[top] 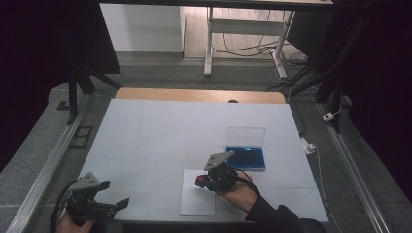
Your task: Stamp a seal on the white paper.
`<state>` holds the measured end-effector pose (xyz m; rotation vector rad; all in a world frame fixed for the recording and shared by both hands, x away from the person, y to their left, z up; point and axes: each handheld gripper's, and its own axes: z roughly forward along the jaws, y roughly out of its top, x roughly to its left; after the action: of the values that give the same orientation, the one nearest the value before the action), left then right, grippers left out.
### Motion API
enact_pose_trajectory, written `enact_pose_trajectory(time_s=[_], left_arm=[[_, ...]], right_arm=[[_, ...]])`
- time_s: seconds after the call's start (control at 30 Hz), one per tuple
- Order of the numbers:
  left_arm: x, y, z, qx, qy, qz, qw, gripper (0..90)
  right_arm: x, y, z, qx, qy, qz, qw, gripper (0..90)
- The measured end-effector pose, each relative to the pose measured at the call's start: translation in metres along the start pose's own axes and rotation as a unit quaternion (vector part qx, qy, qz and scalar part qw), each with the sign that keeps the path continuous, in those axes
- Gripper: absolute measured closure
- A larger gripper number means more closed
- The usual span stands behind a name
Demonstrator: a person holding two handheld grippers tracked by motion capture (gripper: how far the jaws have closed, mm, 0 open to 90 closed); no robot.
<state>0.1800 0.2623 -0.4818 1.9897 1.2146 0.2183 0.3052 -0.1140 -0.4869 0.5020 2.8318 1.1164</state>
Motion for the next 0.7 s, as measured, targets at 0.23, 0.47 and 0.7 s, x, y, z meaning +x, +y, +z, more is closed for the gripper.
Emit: enact_pose_trajectory(time_s=[0.23,0.47,0.7], left_arm=[[0.0,0.0,0.0,-0.001,0.0,0.001,1.0,3.0],[0.0,0.0,0.0,-0.001,0.0,0.001,1.0,3.0],[0.0,0.0,0.0,-0.001,-0.001,0.001,1.0,3.0]], right_arm=[[-0.001,0.0,-0.006,-0.007,-0.003,0.001,1.0,79.4],[-0.004,0.001,-0.012,-0.015,-0.012,0.003,0.9998,79.4],[-0.007,0.0,-0.019,-0.021,-0.02,0.007,0.9996,79.4]])
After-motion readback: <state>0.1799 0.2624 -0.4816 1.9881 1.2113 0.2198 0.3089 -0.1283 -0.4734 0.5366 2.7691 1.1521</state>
